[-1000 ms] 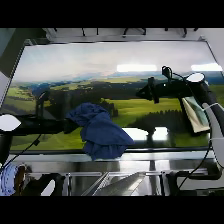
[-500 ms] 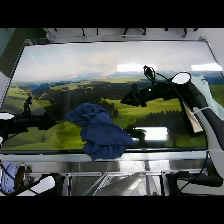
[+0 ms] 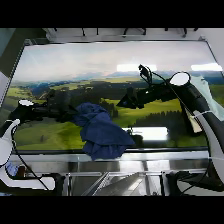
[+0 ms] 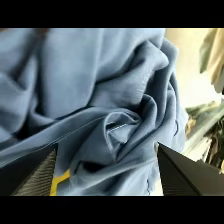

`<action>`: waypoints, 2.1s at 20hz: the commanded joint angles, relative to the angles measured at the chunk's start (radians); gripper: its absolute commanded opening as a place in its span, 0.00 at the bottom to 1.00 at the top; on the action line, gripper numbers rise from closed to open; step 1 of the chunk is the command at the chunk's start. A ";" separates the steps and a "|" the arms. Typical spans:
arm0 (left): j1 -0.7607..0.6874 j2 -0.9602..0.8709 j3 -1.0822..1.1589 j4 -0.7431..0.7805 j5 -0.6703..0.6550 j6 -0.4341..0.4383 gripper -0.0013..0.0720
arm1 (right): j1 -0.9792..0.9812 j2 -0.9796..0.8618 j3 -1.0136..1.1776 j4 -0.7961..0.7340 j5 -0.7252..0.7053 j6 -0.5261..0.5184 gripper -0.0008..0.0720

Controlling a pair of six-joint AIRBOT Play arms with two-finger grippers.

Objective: Fold the shirts.

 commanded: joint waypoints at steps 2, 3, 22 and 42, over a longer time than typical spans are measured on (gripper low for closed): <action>-0.033 -0.024 -0.002 -0.010 -0.002 0.001 0.25 | 0.002 0.003 0.000 -0.006 -0.006 0.001 0.05; -0.033 -0.024 -0.007 -0.010 0.001 0.008 0.04 | 0.002 0.003 0.000 -0.006 -0.006 0.001 0.04; 0.090 0.522 -0.267 0.154 0.001 -0.045 0.04 | 0.461 0.201 -0.563 -0.119 -0.588 0.385 0.97; 0.090 0.390 -0.098 0.207 -0.056 -0.045 0.04 | 0.599 0.093 -0.565 0.060 -0.898 0.352 0.04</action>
